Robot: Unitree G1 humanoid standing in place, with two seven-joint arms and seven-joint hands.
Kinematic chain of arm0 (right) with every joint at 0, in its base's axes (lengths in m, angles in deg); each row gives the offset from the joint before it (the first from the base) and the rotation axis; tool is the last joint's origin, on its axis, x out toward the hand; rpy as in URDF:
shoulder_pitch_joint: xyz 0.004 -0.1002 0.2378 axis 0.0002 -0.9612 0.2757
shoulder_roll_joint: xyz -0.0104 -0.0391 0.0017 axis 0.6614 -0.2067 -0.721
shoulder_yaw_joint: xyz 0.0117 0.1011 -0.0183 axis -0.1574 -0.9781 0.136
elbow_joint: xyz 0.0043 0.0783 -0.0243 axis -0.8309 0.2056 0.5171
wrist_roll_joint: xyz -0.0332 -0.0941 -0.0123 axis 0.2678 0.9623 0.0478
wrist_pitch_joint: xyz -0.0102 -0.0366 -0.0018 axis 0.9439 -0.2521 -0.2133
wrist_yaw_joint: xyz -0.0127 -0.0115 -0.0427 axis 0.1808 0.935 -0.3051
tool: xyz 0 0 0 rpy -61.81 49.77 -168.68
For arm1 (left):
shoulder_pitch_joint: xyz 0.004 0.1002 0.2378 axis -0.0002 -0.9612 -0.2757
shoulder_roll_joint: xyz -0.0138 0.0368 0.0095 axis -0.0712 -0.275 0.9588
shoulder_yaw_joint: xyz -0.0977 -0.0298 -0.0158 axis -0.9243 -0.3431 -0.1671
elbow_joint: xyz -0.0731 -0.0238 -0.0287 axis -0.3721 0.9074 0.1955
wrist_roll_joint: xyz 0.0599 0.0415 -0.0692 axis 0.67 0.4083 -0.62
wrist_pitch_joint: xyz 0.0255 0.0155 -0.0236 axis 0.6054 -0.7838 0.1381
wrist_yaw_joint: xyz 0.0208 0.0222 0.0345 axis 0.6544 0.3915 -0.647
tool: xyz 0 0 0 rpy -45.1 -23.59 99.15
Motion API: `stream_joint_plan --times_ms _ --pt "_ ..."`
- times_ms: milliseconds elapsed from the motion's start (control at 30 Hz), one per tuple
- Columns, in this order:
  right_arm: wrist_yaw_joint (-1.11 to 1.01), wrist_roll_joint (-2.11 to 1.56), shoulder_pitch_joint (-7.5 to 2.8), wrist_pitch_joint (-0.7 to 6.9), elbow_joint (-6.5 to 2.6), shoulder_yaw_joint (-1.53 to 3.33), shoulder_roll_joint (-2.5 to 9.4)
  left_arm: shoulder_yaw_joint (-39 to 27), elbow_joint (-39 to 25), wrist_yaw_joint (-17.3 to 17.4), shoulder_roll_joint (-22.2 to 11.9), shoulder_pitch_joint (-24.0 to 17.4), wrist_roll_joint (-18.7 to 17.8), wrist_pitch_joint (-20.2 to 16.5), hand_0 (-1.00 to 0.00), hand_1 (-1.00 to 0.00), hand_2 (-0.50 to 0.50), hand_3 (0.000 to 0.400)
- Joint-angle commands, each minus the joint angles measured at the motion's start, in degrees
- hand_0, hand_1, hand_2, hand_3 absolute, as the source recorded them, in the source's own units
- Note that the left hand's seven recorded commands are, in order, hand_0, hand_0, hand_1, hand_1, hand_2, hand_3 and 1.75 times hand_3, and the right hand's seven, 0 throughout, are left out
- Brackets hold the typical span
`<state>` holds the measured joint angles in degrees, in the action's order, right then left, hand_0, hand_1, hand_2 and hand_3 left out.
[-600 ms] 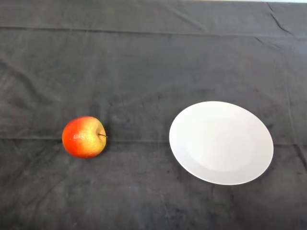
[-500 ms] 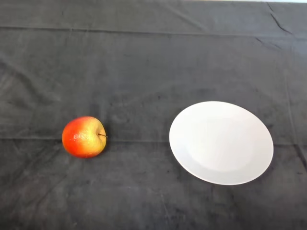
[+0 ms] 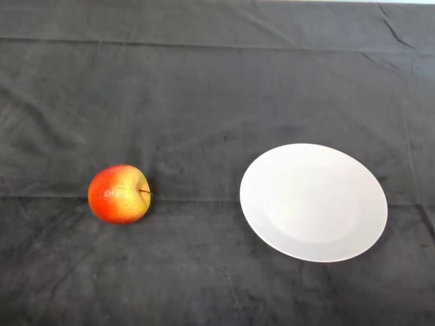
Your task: Move the apple to the plate
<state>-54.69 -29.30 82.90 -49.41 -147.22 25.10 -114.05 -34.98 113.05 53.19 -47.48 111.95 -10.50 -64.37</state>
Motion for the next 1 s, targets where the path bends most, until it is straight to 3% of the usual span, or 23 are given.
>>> stream_joint_plan --times_ms 33,500,1000 --pt "0.12 0.05 0.12 -0.13 -0.11 -0.91 -1.02 -1.0 -3.5 -0.3 1.2 1.0 1.1 -1.0 0.00 0.00 0.00 0.000" --pt "0.14 0.05 0.10 -0.13 -0.06 -0.91 -1.00 2.0 -4.6 -0.1 3.1 3.1 5.4 -0.5 0.00 0.00 0.00 0.000" --pt "0.20 0.05 0.05 -0.12 0.08 -0.88 -0.94 8.7 -5.9 6.3 6.7 3.8 11.8 0.0 0.00 0.00 0.00 0.000"
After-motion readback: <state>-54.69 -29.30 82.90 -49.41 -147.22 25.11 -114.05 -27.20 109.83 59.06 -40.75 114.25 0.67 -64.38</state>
